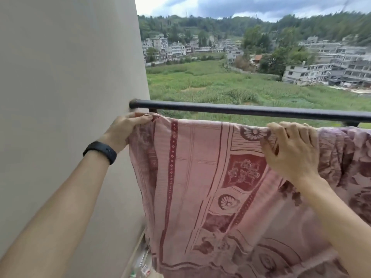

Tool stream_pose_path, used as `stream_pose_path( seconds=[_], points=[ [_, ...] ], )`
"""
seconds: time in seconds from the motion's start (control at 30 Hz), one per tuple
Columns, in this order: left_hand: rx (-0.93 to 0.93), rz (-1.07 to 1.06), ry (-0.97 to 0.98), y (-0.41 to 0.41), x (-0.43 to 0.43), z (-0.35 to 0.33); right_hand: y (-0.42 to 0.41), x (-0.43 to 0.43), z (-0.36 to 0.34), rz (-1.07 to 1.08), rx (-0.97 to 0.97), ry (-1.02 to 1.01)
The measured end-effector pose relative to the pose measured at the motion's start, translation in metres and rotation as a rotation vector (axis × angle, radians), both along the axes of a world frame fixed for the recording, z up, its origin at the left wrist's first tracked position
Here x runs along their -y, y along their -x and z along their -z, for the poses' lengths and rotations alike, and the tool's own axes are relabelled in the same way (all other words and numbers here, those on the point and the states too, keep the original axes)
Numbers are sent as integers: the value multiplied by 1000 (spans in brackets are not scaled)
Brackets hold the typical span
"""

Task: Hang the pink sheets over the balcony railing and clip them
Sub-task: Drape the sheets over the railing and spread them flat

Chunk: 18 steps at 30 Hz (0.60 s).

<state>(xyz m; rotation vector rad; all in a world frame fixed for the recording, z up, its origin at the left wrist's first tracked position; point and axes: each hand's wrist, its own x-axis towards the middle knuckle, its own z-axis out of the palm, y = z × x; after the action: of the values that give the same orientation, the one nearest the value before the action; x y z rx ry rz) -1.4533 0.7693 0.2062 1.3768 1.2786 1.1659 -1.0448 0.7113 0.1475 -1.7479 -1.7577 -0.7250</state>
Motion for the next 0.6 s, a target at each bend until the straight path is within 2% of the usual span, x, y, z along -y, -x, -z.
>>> stream_pose_path(
  seconds=[0.1,0.17,0.3,0.37,0.47,0.53,0.6],
  points=[
    [-44,10,-2,9,-3,-6,28,-4,-18,50,-165,87],
    [-54,9,10,6,-3,-13,55,-9,-30,-32,-195,123],
    [-223,-20,33,-4,-11,-24,130,-22,-43,-207,-72,171],
    [-267,-83,-57,-4,-18,-25,156,-31,-42,-233,-5,220],
    [-143,-347,-153,15,-26,-17,144,-40,-35,-163,96,176],
    [-182,-486,-151,41,-27,-5,110,-36,-28,-95,105,109],
    [-215,-400,-76,57,-23,6,77,-25,-22,-7,46,75]
  ],
)
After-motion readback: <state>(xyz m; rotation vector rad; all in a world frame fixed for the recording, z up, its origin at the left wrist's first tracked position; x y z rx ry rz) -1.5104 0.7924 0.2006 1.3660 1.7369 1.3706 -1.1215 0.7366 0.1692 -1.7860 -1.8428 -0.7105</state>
